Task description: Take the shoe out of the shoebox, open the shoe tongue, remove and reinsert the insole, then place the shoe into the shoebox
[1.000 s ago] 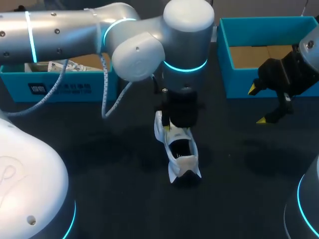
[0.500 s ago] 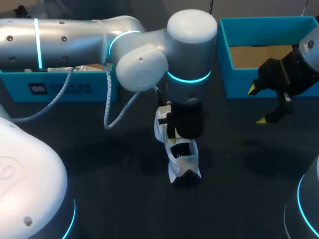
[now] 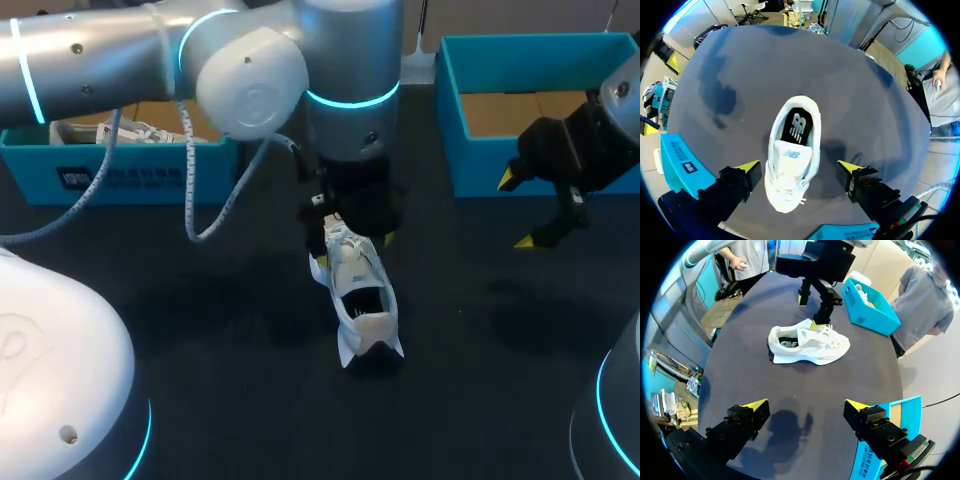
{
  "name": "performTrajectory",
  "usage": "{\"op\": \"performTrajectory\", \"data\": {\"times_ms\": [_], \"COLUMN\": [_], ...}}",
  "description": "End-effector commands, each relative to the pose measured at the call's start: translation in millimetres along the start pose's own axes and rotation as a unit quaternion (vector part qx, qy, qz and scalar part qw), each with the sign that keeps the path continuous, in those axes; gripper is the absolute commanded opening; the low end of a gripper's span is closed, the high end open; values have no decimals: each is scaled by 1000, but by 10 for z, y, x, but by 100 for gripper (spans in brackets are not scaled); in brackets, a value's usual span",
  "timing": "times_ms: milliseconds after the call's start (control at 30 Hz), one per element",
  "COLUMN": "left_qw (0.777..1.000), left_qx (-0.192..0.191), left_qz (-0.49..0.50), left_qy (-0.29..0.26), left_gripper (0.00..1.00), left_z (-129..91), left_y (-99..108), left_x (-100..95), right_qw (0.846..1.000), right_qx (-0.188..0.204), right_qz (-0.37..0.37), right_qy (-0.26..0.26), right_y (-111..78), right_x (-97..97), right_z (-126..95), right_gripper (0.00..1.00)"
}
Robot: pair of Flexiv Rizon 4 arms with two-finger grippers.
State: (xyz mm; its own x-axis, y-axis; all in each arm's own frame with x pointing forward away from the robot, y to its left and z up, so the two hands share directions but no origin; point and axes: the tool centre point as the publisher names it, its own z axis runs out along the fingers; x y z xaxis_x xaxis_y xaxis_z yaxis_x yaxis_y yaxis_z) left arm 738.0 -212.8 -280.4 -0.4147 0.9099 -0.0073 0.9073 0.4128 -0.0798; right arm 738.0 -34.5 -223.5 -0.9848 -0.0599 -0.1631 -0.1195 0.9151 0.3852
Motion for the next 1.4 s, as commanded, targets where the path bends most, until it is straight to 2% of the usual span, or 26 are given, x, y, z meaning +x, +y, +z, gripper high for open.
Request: {"op": "performTrajectory", "data": {"times_ms": [33, 233, 267, 333, 400, 433, 467, 500, 567, 667, 733, 1200, 1233, 1267, 1333, 1400], "left_qw": [1000, 1000, 999, 997, 990, 985, 980, 972, 961, 912, 873, 873, 866, 868, 849, 841], "left_qx": [0, 0, 26, 9, 34, 30, 22, 51, 41, 103, 93, 93, 82, 90, 77, 79], "left_qz": [1, 1, -24, -76, -128, -167, -188, -220, -261, -389, -477, -477, -489, -486, -520, -532], "left_qy": [-3, -3, -20, -26, -47, -38, -53, -60, -78, -78, -50, -50, -62, -54, -56, -50], "left_gripper": [100, 100, 100, 100, 100, 100, 100, 100, 100, 100, 100, 100, 100, 100, 100, 100], "left_z": [10, 10, -22, -54, -88, -96, -100, -121, -140, -156, -129, -129, -154, -172, -196, -199], "left_y": [7, 7, 5, -61, -129, -156, -206, -225, -294, -367, -384, -384, -446, -529, -655, -767], "left_x": [24, 24, 25, 52, 109, 131, 166, 210, 257, 331, 359, 359, 370, 388, 418, 447], "right_qw": [1000, 1000, 1000, 1000, 1000, 1000, 1000, 1000, 1000, 1000, 1000, 1000, 1000, 1000, 1000, 1000], "right_qx": [2, 2, 2, 2, 2, 2, 2, 2, 2, 2, 2, 2, 2, 2, 2, 2], "right_qz": [0, 0, 0, 0, 0, 0, 0, 0, 0, 0, 0, 0, 0, 0, 0, 0], "right_qy": [0, 0, 0, 0, 0, 0, 0, 0, 0, 0, 0, 0, 0, 0, 0, 0], "right_y": [5, 5, 5, 5, 5, 5, 5, 5, 5, 5, 5, 5, 5, 5, 5, 5], "right_x": [3, 3, 3, 3, 3, 3, 3, 3, 3, 3, 3, 3, 3, 3, 3, 3], "right_z": [9, 9, 9, 9, 9, 9, 9, 9, 9, 9, 9, 9, 9, 9, 9, 9], "right_gripper": [100, 100, 100, 100, 100, 100, 100, 100, 100, 100, 100, 100, 100, 100, 100, 100]}}
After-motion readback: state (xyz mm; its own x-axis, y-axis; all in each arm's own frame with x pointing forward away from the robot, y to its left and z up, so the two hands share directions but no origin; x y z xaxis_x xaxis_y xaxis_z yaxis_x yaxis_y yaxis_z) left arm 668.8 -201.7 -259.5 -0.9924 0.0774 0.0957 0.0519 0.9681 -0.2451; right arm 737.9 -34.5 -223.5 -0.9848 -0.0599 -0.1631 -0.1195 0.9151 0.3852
